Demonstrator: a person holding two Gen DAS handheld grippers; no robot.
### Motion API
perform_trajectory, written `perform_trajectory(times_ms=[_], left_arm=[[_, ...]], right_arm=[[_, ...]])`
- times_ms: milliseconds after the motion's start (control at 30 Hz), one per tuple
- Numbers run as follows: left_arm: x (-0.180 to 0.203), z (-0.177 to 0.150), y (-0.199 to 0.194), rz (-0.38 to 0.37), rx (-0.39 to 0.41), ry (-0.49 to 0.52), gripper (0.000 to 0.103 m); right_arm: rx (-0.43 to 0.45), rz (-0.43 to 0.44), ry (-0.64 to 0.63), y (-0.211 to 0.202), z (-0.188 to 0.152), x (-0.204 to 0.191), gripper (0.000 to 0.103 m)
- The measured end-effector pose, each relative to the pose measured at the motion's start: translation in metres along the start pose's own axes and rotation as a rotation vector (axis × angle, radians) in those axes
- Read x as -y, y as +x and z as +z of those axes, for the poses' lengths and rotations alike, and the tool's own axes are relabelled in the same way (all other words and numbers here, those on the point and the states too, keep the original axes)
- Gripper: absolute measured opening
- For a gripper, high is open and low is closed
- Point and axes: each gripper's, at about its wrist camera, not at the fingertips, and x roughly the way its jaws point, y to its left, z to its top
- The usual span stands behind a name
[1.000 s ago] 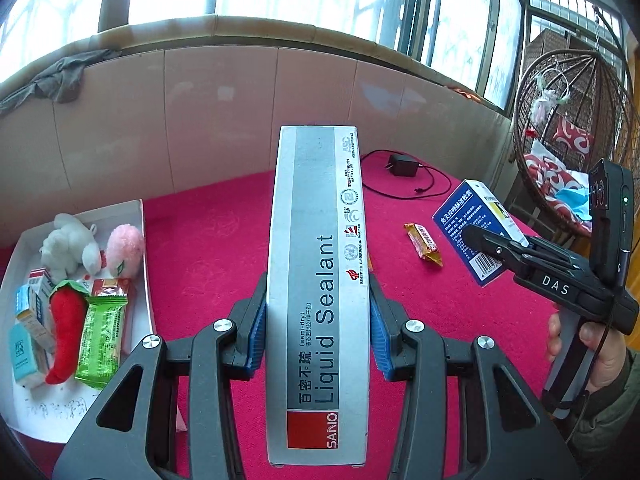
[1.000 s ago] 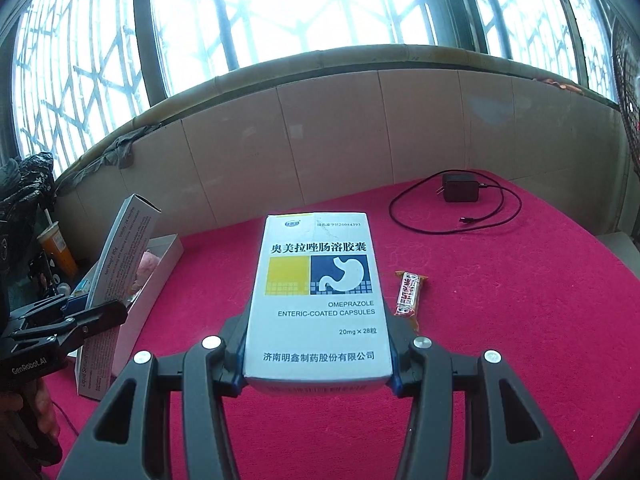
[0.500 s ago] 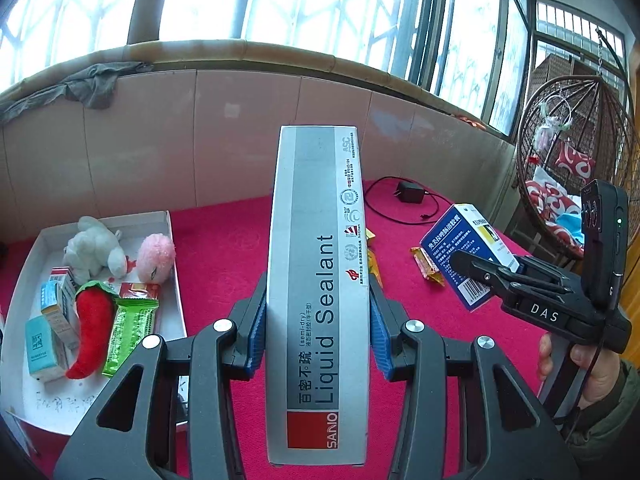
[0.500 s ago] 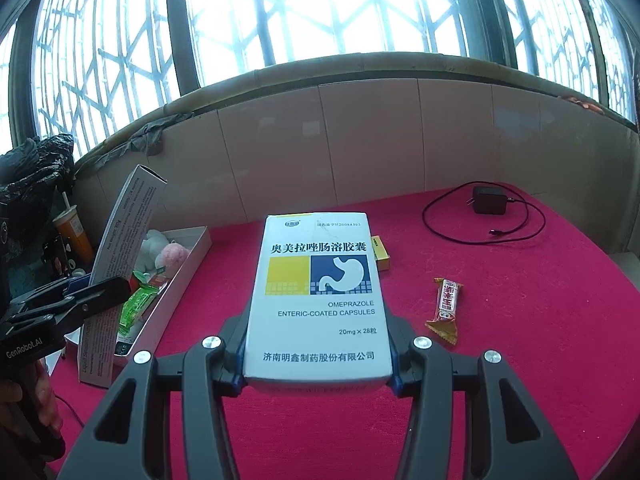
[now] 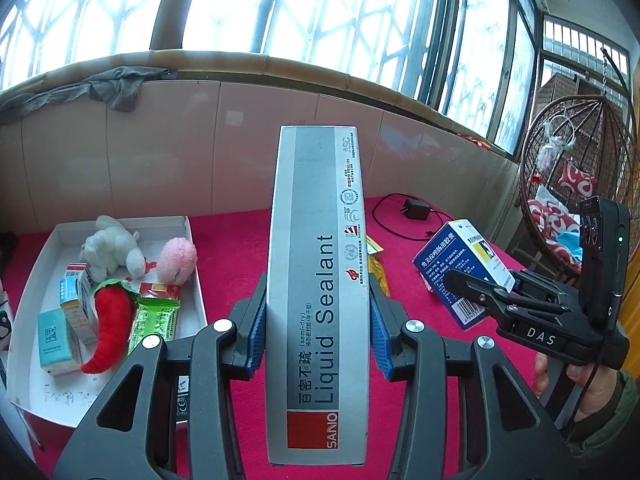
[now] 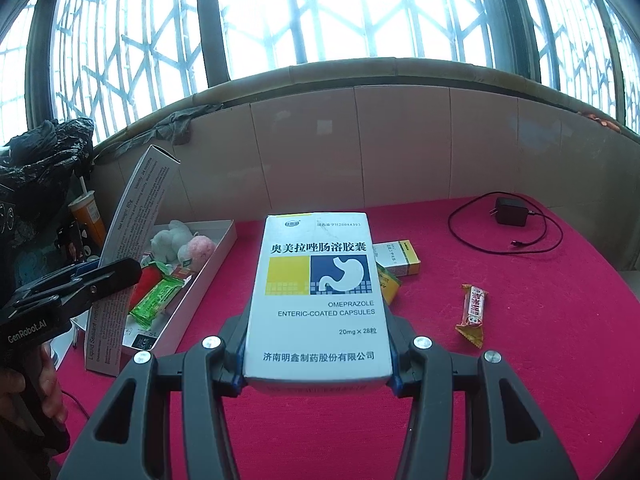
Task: Organize objects
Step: 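Carry the Liquid Sealant box and capsule box toward the white tray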
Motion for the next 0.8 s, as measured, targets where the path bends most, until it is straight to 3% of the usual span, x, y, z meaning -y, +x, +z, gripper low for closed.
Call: perform_trajectory(times_ms=[800], left_arm=[[-0.049, -0.006, -0.034, 0.028, 0.065, -0.115, 0.043]], right_arm=[[-0.039, 0.046, -0.101, 0.008, 0.002, -0.061, 0.051]])
